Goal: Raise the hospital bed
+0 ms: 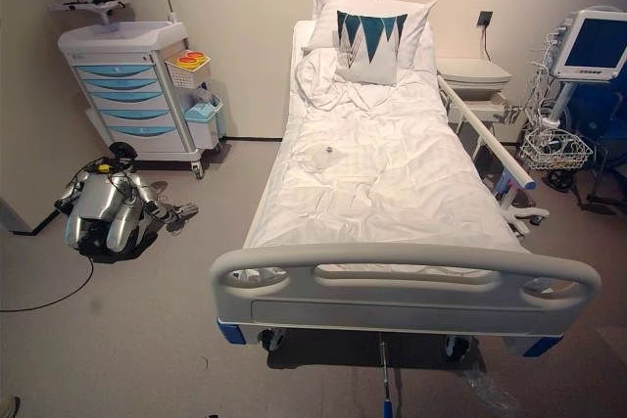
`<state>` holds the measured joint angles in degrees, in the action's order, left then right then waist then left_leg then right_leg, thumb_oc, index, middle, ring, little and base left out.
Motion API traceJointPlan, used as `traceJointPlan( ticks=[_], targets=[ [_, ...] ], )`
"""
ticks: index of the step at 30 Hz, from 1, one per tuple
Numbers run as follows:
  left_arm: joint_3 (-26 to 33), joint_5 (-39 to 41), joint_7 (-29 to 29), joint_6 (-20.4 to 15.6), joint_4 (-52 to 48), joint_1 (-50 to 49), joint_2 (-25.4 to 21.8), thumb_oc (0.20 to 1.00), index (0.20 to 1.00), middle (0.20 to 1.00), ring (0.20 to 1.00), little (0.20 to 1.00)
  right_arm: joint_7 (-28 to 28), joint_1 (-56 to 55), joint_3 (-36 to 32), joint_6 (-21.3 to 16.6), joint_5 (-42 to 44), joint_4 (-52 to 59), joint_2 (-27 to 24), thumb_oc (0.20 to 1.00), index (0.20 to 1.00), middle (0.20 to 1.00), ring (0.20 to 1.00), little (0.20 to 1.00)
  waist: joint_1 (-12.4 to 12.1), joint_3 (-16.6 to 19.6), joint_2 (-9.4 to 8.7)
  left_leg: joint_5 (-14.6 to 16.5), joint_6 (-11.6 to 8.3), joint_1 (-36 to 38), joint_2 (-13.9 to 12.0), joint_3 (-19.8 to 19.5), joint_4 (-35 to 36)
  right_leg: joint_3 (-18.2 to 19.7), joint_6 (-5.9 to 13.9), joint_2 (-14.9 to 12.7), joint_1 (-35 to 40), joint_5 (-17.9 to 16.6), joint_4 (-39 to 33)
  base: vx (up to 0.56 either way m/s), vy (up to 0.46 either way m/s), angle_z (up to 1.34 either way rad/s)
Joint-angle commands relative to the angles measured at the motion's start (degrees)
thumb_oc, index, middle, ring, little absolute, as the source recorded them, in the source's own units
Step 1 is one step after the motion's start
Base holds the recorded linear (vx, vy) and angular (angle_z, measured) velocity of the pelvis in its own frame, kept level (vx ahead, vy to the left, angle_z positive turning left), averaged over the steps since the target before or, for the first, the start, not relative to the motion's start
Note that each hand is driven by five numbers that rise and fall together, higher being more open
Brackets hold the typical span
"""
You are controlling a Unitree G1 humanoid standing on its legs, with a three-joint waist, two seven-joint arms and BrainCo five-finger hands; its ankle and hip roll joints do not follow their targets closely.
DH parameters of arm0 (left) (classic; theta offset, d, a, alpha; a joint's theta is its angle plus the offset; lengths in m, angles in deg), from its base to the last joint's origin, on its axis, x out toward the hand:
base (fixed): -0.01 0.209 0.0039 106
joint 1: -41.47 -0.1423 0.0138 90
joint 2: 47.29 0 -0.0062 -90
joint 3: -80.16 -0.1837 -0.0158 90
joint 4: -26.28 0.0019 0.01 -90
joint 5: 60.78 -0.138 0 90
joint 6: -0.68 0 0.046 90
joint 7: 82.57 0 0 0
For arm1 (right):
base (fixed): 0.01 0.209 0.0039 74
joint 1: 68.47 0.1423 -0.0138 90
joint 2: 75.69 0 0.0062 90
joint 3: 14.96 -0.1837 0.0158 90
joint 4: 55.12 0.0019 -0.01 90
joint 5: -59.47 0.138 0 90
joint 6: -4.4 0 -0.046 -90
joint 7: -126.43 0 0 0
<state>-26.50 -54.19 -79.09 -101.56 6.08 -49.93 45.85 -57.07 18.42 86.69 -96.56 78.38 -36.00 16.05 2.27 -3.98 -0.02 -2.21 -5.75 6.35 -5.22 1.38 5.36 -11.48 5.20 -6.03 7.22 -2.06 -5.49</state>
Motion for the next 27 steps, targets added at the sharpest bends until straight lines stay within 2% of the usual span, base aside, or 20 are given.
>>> traceJointPlan(
  ticks=[1, 11, 16, 20, 22, 23, 27],
  targets=[
    [0.6, 2.1, -0.1, -2.0, 2.6, 4.7, 1.0, 1.0, 1.0, 1.0, 1.0, 1.0, 0.0, 4.7, -0.5, -2.0, 1.0, -1.4, -0.7, 1.0, 1.0, 1.0, 1.0, 1.0, 0.0, -1.9, -1.76, 2.1, 2.49, 1.0, 3.2, -0.3, -0.4, 0.2, 3.24, -1.4, 0.6, -0.3, 1.1, 0.0, 0.0, 0.0],
    [1.2, 2.8, -0.3, -1.2, 3.4, 4.9, 1.2, 1.0, 1.0, 1.0, 1.0, 1.0, 0.1, 5.2, -0.5, -1.2, 0.9, -2.3, -0.7, 1.0, 1.0, 1.0, 1.0, 1.0, 0.1, -2.1, -1.58, 2.0, 2.52, 0.8, 3.2, -0.2, -0.4, 0.4, 3.11, -1.4, 0.1, 0.0, 1.7, 0.0, 0.0, 0.0],
    [-0.7, 3.0, 0.6, -1.8, -1.7, 6.7, -0.7, 1.0, 1.0, 1.0, 1.0, 1.0, -0.5, 7.9, -0.1, -0.6, 1.5, -1.0, -1.9, 1.0, 1.0, 1.0, 1.0, 1.0, 0.5, -5.4, -0.68, 0.8, 2.83, -2.8, 3.3, -0.3, -0.7, 1.3, 2.89, -1.4, -5.0, -0.1, 4.3, -0.1, -0.003, -0.03],
    [-2.4, 7.1, 0.6, -3.0, -14.1, 7.9, -3.5, 1.0, 1.0, 1.0, 1.0, 1.0, -1.7, 10.9, -0.4, -0.8, 3.7, 2.3, -3.3, 1.0, 1.0, 1.0, 1.0, 1.0, 0.7, -9.0, 0.39, -0.2, 2.95, -8.2, 3.5, -0.5, -2.9, 1.8, 2.42, -1.5, -10.6, -0.5, 6.8, -0.14, -0.001, -0.02],
    [-2.4, 7.1, 0.6, -3.0, -14.1, 7.9, -3.6, 1.0, 1.0, 1.0, 1.0, 1.0, -1.7, 10.8, -0.4, -0.8, 3.7, 2.3, -3.2, 1.0, 1.0, 1.0, 1.0, 1.0, 0.7, -8.9, 0.38, -0.2, 2.96, -8.4, 3.6, -0.6, -3.0, 1.8, 2.41, -1.6, -10.7, -0.5, 6.9, -0.11, -0.016, -0.02],
    [-3.3, 9.5, -0.5, -3.4, -29.3, 7.0, -7.9, 1.0, 1.0, 1.0, 1.0, 1.0, -2.3, 11.8, -0.5, -1.3, 5.4, 8.7, -4.5, 1.0, 1.0, 1.0, 1.0, 1.0, 0.7, -12.3, 0.82, -0.3, 2.91, -13.4, 3.7, -0.6, -6.5, 1.9, 2.09, -1.8, -15.0, -0.6, 9.2, -0.23, -0.043, 0.03],
    [-3.7, 10.2, -2.3, -3.4, -44.2, 7.2, -13.5, 1.0, 1.0, 1.0, 1.0, 1.0, -3.6, 13.9, -0.1, -1.8, 6.3, 16.1, -6.1, 1.0, 1.0, 1.0, 1.0, 1.0, 0.4, -15.8, 1.51, -0.8, 2.8, -19.0, 3.5, -0.9, -8.9, 2.3, 1.8, -2.1, -21.1, -0.7, 12.2, -0.18, -0.043, -0.04]
  ],
)
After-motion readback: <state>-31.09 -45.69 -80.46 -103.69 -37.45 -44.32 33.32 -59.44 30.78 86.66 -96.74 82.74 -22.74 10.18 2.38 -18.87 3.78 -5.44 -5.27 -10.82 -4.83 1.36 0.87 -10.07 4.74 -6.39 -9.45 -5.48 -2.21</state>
